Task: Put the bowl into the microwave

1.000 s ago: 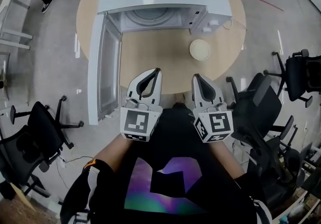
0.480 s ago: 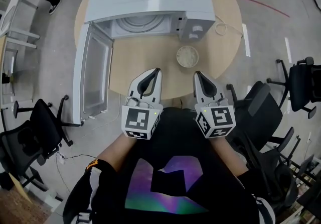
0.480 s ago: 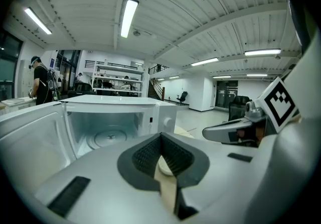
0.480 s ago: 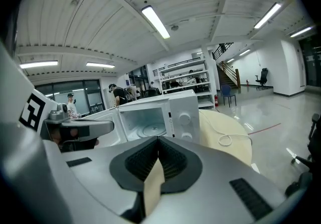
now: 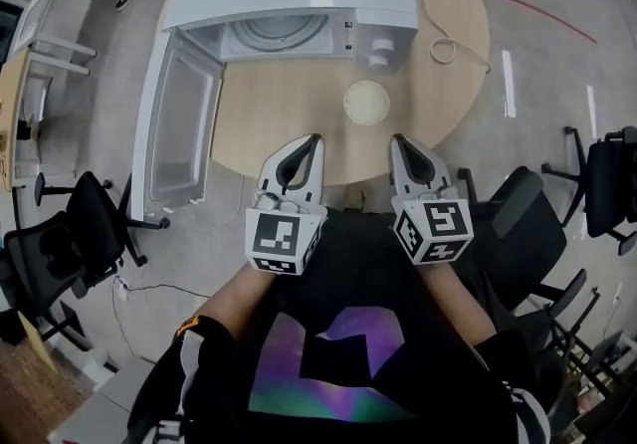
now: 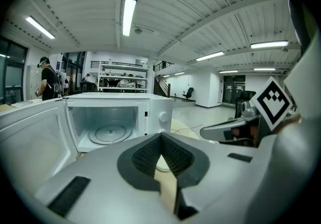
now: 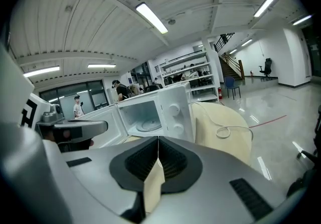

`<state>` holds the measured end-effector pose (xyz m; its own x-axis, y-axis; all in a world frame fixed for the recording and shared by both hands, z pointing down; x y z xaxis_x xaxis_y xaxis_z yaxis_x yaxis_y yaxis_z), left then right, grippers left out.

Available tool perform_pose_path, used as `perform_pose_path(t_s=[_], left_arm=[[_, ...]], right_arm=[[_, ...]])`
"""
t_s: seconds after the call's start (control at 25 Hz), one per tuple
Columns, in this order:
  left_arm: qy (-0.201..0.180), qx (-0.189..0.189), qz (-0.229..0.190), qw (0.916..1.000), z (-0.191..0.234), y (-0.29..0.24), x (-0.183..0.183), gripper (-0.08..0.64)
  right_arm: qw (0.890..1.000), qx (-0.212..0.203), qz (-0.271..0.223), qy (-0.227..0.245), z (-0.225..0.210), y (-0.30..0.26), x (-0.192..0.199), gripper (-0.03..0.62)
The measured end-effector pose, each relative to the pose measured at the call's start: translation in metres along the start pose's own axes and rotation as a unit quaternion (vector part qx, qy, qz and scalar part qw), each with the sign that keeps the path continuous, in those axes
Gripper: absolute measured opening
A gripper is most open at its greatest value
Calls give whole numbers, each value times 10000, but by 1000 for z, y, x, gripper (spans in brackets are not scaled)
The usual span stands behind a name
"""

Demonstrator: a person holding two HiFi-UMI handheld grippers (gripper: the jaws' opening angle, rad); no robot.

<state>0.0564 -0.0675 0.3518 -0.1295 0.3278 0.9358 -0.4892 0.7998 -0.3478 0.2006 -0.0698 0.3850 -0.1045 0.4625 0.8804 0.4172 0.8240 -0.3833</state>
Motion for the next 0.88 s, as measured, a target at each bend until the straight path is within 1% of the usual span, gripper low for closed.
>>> perform_pose_path(t_s=[0.24, 0.44, 0.64, 0.88], left_arm=[[44, -186, 138, 9997, 3, -2, 8, 46], [33, -41, 270, 9996, 7, -19, 17, 46], [5, 98, 461, 9989, 10, -43, 32, 46], [64, -35, 751, 9971, 24, -64, 53, 46]], right_arm=[[9994, -63, 213, -255, -11, -10, 13, 17], [9965, -69, 560, -613, -21, -27, 30, 17], [9927, -56, 748, -940, -35, -45, 39, 18], [9870, 24, 1014, -1245, -51, -69, 51, 18]])
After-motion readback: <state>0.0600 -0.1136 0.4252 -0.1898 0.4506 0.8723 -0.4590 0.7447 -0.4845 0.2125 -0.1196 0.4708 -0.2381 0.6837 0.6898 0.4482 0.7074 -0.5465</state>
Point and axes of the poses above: the fingertips, and each gripper's own axes: y backward along the fingers, z to its left, x out of its underside, the point moved 3 cm from there along y, backward along the fingers, and after that the axes turned 1 degree about -y, right-handed, at the moved point
